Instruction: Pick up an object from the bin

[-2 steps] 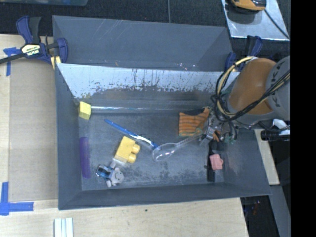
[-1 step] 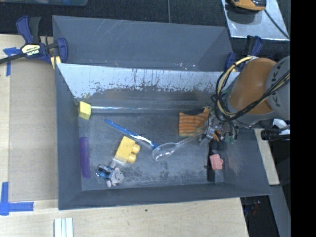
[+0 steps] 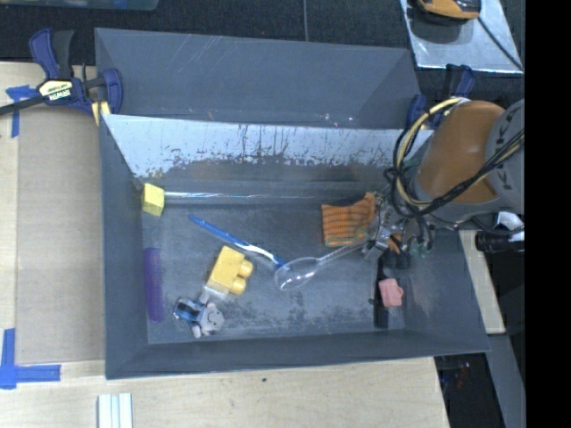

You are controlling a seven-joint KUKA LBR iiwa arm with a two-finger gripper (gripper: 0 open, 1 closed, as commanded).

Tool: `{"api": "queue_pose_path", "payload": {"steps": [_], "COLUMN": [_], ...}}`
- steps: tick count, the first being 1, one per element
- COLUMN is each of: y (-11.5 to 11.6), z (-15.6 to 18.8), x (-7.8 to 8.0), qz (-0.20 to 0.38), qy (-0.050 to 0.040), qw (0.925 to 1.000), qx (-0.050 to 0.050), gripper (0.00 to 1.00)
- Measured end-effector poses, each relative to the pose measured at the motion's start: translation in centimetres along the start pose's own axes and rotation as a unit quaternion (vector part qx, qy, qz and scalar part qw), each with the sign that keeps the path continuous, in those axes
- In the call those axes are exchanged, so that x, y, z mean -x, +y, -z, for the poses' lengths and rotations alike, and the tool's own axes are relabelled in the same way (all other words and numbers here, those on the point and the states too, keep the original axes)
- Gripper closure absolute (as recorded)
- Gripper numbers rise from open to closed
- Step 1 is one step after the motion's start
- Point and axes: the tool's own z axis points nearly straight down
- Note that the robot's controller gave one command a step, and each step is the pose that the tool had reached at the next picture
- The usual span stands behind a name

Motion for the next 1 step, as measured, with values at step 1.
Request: {"api": "queue_pose_path", "payload": {"steps": [1], "y": [0.01], "z": [1.74], "x": [0.19], "qz": [0.001], "qy": [-0.0033], "qw": [1.0000], "qx": [0.001], "gripper": [1.00]}}
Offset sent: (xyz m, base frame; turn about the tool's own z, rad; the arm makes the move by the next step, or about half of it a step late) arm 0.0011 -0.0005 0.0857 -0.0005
